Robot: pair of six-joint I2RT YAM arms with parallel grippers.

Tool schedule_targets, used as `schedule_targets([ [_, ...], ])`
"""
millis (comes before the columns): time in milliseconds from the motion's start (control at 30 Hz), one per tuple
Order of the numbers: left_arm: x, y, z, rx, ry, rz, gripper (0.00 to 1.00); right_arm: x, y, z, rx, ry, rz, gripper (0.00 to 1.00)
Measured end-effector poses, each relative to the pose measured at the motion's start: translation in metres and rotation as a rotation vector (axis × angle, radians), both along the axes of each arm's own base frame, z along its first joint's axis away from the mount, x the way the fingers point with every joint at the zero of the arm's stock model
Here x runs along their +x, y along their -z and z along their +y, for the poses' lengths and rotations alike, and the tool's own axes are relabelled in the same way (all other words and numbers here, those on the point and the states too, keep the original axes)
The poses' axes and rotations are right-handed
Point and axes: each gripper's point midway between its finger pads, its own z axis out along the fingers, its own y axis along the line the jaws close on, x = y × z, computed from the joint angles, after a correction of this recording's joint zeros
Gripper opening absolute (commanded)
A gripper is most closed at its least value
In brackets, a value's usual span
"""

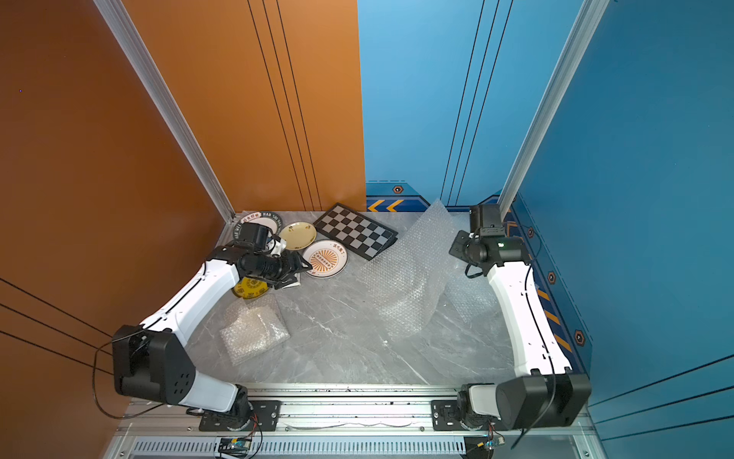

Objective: Unpack dinner plates from bubble wrap
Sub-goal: Place the bubble wrap at the center of the board, then move the bubble wrap to the center of the board.

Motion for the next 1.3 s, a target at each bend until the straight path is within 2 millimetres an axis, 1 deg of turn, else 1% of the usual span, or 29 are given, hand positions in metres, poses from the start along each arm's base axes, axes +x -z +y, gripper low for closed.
schedule_targets([
  [100,0.0,0.001,0.0,-0.003,-0.004,0.005,0.72,0.018,0.018,-0.042,0.015,0.088,0.042,0.0],
  [233,0.0,0.001,0.0,-0.006,-0.009,0.009,0.72,0.033,0.054,-0.088,0.052,0.177,0.112,0.0],
  [333,-0.001,0.001,0.0,-0.006,-0.009,0.013,0.72,0.044,0.078,-0.109,0.083,0.215,0.148,0.0],
  [400,-0.002,0.002,0.0,-0.004,-0.01,0.023,0.72,0.056,0.088,-0.119,0.1,0.224,0.156,0.0],
  [467,-0.005,0.003,0.001,0.0,-0.011,0.033,0.72,0.07,0.094,-0.126,0.113,0.225,0.147,0.15],
  [500,-0.006,0.003,0.001,0.001,-0.011,0.038,0.72,0.078,0.096,-0.129,0.113,0.224,0.14,0.17],
  [533,-0.008,0.004,0.002,0.003,-0.011,0.045,0.72,0.084,0.097,-0.132,0.112,0.219,0.134,0.22],
  [567,-0.009,0.005,0.002,0.004,-0.012,0.05,0.72,0.089,0.097,-0.134,0.113,0.219,0.127,0.29],
  [633,-0.01,0.006,0.003,0.008,-0.013,0.059,0.72,0.101,0.093,-0.139,0.106,0.214,0.108,0.55],
  [667,-0.011,0.006,0.003,0.009,-0.014,0.062,0.72,0.106,0.09,-0.142,0.101,0.214,0.095,0.63],
  [700,-0.011,0.006,0.003,0.013,-0.016,0.065,0.72,0.11,0.085,-0.145,0.095,0.214,0.077,0.69],
  [867,-0.011,0.006,0.007,0.027,-0.027,0.063,0.73,0.118,0.059,-0.156,0.071,0.223,0.007,0.69],
  [967,-0.011,0.003,0.011,0.031,-0.039,0.051,0.75,0.116,0.048,-0.153,0.07,0.217,-0.015,0.69],
  [1033,-0.009,-0.001,0.015,0.036,-0.051,0.04,0.76,0.115,0.032,-0.142,0.073,0.193,-0.046,0.69],
  [1100,-0.006,-0.007,0.019,0.04,-0.065,0.023,0.77,0.114,0.01,-0.126,0.074,0.155,-0.09,0.7],
  [1167,-0.003,-0.013,0.024,0.041,-0.079,0.003,0.78,0.114,-0.024,-0.097,0.084,0.087,-0.154,0.71],
  [1200,-0.002,-0.017,0.027,0.041,-0.088,-0.007,0.78,0.115,-0.044,-0.078,0.096,0.041,-0.196,0.71],
  [1233,-0.001,-0.021,0.029,0.042,-0.096,-0.019,0.79,0.114,-0.06,-0.062,0.112,0.002,-0.231,0.71],
  [1267,0.0,-0.025,0.032,0.043,-0.103,-0.03,0.81,0.112,-0.08,-0.036,0.146,-0.058,-0.275,0.71],
  [1300,0.001,-0.029,0.036,0.049,-0.111,-0.048,0.82,0.108,-0.094,-0.014,0.176,-0.111,-0.303,0.72],
])
